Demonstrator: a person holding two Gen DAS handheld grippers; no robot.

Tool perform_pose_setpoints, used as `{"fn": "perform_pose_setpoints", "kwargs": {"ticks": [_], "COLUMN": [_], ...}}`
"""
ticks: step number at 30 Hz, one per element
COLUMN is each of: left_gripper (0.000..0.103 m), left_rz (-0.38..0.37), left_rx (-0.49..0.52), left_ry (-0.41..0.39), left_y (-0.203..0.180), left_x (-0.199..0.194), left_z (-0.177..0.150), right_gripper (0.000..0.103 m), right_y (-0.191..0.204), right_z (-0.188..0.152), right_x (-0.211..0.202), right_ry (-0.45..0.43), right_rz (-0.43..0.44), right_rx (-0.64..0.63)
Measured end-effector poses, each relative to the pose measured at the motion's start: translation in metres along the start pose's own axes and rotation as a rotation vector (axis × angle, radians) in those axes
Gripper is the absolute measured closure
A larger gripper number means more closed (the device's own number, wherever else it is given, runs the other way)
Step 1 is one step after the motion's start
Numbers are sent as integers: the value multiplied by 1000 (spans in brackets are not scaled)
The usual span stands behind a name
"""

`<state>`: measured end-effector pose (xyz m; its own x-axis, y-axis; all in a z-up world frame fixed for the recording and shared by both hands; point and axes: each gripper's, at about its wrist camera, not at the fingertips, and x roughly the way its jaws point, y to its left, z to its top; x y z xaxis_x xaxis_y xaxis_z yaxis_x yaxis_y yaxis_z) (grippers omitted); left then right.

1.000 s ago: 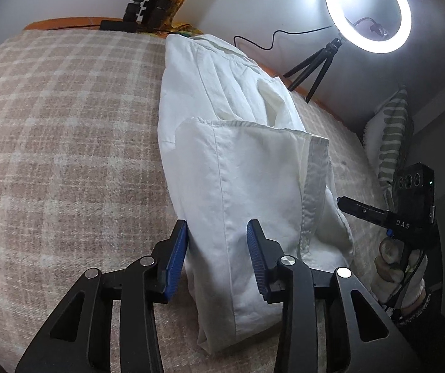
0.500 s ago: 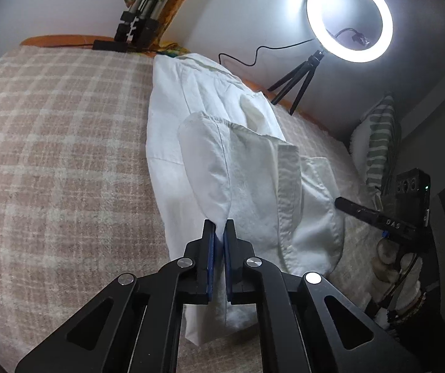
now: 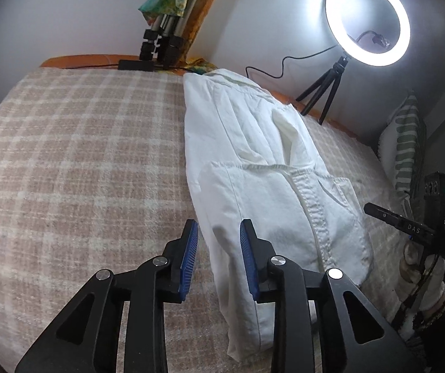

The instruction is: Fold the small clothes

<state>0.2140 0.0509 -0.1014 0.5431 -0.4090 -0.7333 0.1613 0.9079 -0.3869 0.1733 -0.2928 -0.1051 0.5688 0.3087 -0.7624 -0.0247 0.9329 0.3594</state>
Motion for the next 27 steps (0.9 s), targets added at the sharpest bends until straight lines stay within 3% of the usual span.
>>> {"fn": "perform_pose_setpoints", "kwargs": {"ticks": [4, 10, 19, 27], "left_gripper": [62, 59, 58, 58], "left_rz": [-4, 2, -31, -60], "left_rx": [-3, 24, -46, -72], "left_ry": [-31, -51, -6, 14], "left_y": [5, 6, 19, 37], "left_x": [-4, 1, 50, 99], "left_z": [14, 47, 105, 133], "right_gripper": [70, 62, 60, 60], "right_y": [4, 8, -16, -34], "right_z": [10, 36, 102, 147], "right_x": [-15, -16, 33, 81], "right_ry": [-46, -87, -21, -4], "right_rz": [37, 93, 180, 214], "right_rx": [-13, -38, -3, 12]}}
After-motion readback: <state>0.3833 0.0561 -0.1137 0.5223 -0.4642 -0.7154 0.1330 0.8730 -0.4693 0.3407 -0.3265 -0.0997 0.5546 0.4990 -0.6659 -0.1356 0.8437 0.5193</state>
